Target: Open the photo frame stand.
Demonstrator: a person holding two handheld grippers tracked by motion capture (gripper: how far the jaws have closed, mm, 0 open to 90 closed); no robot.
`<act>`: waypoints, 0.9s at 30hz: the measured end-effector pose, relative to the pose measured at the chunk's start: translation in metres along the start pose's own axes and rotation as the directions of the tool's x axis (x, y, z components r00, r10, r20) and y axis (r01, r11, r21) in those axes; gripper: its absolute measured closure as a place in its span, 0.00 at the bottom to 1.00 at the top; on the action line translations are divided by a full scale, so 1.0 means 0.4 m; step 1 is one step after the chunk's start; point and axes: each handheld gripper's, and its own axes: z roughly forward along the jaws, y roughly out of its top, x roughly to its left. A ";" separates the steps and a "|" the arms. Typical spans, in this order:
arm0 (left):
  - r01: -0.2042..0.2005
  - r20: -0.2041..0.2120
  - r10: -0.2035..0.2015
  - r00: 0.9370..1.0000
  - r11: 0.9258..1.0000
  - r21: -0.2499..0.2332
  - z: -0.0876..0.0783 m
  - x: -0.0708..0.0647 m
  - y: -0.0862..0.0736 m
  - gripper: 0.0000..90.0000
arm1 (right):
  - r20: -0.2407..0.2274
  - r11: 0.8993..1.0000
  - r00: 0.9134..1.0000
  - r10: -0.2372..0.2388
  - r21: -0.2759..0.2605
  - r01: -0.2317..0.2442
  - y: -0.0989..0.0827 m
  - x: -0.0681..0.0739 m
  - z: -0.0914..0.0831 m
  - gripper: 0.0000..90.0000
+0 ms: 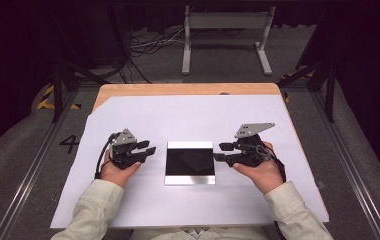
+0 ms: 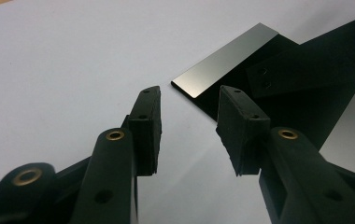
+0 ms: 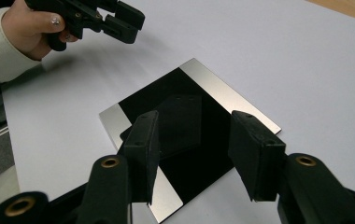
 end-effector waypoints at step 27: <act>-0.009 0.004 0.009 1.000 1.000 0.003 0.003 -0.002 0.001 0.67 | -0.070 0.962 0.960 0.272 0.025 -0.271 -0.004 -0.063 0.030 0.54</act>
